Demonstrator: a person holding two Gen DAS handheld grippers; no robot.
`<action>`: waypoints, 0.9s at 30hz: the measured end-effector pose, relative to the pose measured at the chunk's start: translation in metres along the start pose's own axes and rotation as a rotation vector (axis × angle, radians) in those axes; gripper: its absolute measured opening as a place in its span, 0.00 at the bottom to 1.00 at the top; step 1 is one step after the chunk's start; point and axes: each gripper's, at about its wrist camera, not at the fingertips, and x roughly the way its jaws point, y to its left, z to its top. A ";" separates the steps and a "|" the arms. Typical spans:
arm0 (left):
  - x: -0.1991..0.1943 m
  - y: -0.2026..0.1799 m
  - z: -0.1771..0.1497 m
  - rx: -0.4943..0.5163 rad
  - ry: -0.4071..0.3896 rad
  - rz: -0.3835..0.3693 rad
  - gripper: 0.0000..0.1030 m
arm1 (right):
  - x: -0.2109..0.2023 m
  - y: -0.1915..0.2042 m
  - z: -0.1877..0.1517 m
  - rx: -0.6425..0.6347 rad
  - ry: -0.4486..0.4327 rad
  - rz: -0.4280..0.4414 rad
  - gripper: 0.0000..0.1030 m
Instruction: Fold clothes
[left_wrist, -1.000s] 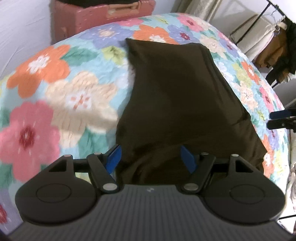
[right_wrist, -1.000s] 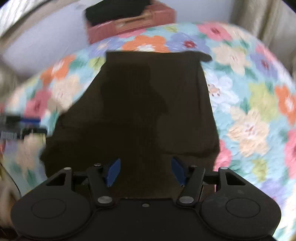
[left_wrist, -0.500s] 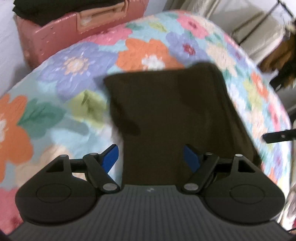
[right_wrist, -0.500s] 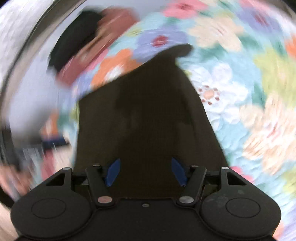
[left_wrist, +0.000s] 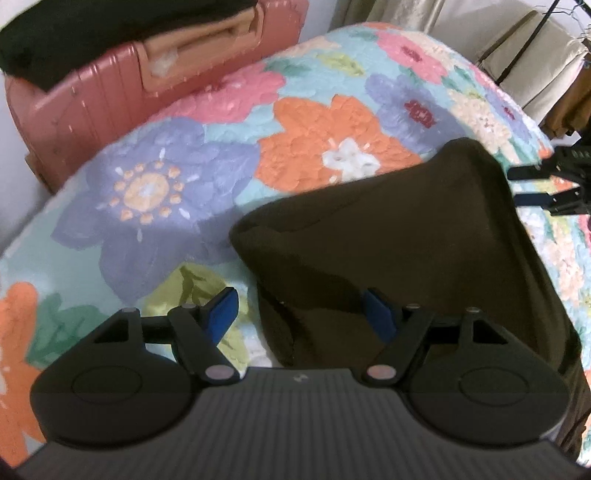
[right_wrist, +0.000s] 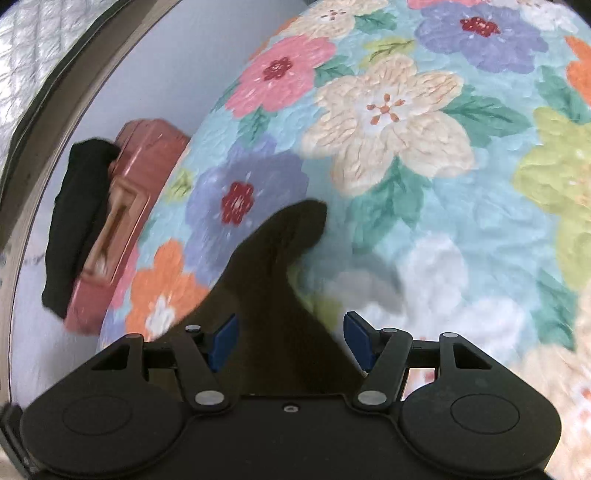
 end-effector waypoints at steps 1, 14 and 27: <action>0.004 0.000 -0.001 0.006 0.002 -0.002 0.73 | 0.007 -0.002 0.002 0.017 -0.015 0.000 0.66; -0.005 -0.021 -0.010 0.054 -0.088 0.001 0.05 | 0.025 0.043 -0.009 -0.326 -0.090 -0.009 0.10; -0.099 -0.078 -0.108 0.084 -0.191 -0.154 0.05 | -0.103 0.023 -0.154 -0.448 -0.189 0.111 0.10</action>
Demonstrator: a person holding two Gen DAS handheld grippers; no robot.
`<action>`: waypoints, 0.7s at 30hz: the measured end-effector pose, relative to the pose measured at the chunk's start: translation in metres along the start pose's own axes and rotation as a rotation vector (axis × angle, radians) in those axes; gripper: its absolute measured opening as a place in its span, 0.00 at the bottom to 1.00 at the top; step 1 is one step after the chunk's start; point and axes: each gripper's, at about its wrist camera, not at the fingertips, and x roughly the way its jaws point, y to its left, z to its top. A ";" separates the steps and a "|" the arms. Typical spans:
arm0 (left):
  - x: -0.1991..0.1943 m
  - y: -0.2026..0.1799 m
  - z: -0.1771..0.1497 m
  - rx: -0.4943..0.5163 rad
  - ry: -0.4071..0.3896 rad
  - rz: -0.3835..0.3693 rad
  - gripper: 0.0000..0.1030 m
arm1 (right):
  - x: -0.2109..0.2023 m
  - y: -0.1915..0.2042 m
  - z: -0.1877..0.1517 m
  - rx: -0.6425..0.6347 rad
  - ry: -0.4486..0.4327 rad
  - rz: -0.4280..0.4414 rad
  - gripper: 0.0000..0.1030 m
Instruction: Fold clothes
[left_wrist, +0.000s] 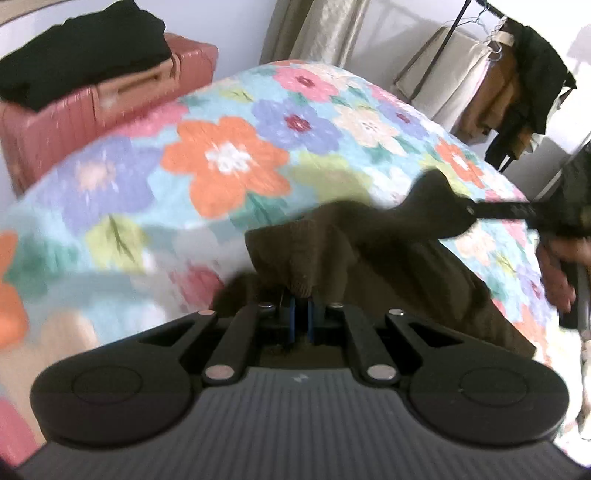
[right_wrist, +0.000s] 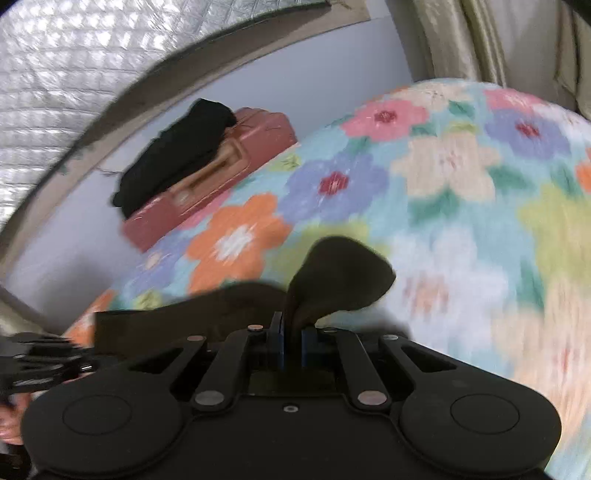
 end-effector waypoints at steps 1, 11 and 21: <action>-0.004 -0.005 -0.008 -0.004 -0.007 0.014 0.05 | -0.012 0.005 -0.013 -0.033 -0.016 0.004 0.10; -0.069 -0.037 -0.085 -0.078 -0.083 0.010 0.05 | -0.101 0.031 -0.098 -0.155 -0.089 -0.037 0.10; -0.085 -0.034 -0.149 -0.184 -0.095 -0.024 0.05 | -0.148 0.006 -0.175 -0.076 -0.147 -0.073 0.10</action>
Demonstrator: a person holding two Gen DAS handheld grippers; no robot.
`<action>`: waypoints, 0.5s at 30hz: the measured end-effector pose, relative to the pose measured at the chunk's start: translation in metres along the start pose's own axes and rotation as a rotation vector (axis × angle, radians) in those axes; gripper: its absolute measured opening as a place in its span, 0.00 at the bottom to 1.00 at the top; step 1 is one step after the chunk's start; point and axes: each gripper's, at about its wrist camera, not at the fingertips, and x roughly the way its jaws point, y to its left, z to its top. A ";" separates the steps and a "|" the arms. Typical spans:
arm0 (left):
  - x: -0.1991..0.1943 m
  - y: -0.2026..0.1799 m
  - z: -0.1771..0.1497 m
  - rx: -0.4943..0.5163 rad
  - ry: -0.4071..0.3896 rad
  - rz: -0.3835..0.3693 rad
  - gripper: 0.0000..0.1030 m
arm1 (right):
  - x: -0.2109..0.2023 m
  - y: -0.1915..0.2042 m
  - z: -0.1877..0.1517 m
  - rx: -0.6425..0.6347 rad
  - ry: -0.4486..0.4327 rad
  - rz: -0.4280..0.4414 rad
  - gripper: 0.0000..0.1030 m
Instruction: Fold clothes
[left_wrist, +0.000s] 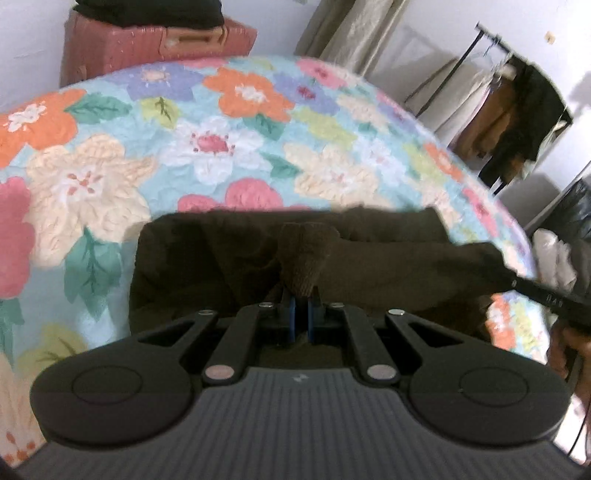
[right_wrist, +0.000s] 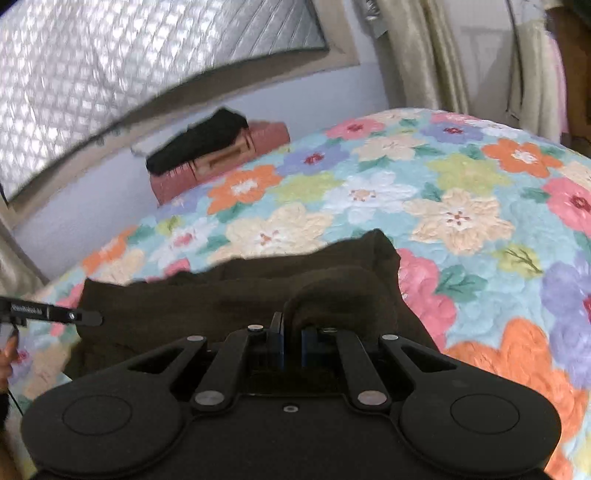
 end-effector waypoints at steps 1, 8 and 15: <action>-0.003 0.000 -0.003 -0.002 0.003 -0.006 0.05 | -0.006 0.000 -0.004 0.004 -0.012 0.009 0.10; 0.018 0.006 -0.027 0.017 0.128 0.084 0.06 | 0.003 0.015 -0.048 -0.126 0.101 -0.072 0.11; -0.014 0.020 -0.024 -0.150 0.103 -0.141 0.06 | -0.025 0.031 -0.052 -0.227 0.005 -0.055 0.11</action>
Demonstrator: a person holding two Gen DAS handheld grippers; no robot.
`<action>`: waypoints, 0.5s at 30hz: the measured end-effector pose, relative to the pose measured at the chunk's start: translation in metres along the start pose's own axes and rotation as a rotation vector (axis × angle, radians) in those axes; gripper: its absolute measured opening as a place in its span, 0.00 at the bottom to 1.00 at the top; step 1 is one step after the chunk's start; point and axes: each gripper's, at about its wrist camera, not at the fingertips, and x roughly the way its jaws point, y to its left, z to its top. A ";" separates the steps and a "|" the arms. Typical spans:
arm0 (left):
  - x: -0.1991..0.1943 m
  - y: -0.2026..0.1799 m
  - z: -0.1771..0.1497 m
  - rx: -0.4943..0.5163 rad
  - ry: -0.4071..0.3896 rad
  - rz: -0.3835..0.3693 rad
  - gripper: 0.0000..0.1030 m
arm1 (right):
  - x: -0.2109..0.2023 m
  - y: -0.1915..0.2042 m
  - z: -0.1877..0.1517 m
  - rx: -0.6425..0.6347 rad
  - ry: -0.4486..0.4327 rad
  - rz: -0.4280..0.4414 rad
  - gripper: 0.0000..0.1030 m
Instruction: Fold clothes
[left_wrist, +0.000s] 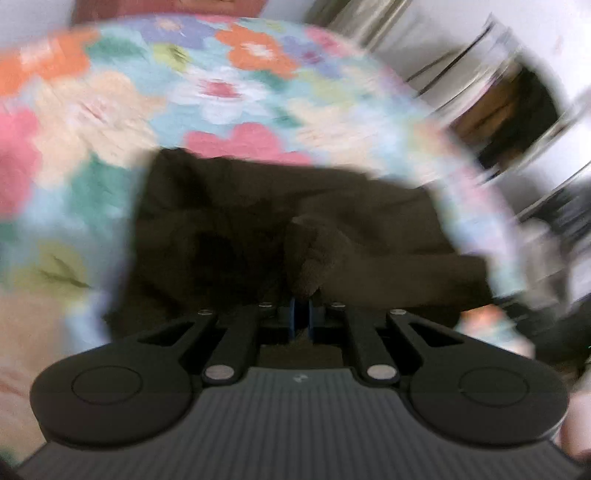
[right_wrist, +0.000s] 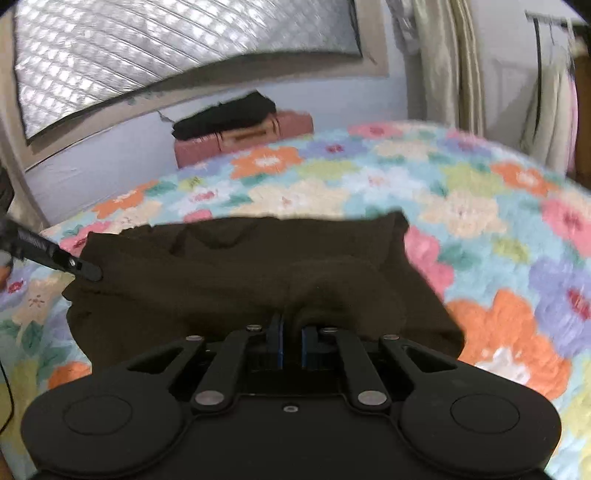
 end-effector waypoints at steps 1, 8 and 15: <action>-0.005 0.001 0.000 -0.005 -0.018 -0.014 0.06 | -0.003 0.002 0.001 -0.024 0.000 -0.013 0.11; 0.025 0.009 -0.019 0.122 0.148 0.311 0.08 | -0.006 -0.016 -0.023 0.044 0.115 -0.081 0.20; 0.005 -0.020 -0.013 0.192 0.058 0.274 0.38 | -0.034 -0.030 -0.021 0.212 0.027 -0.036 0.34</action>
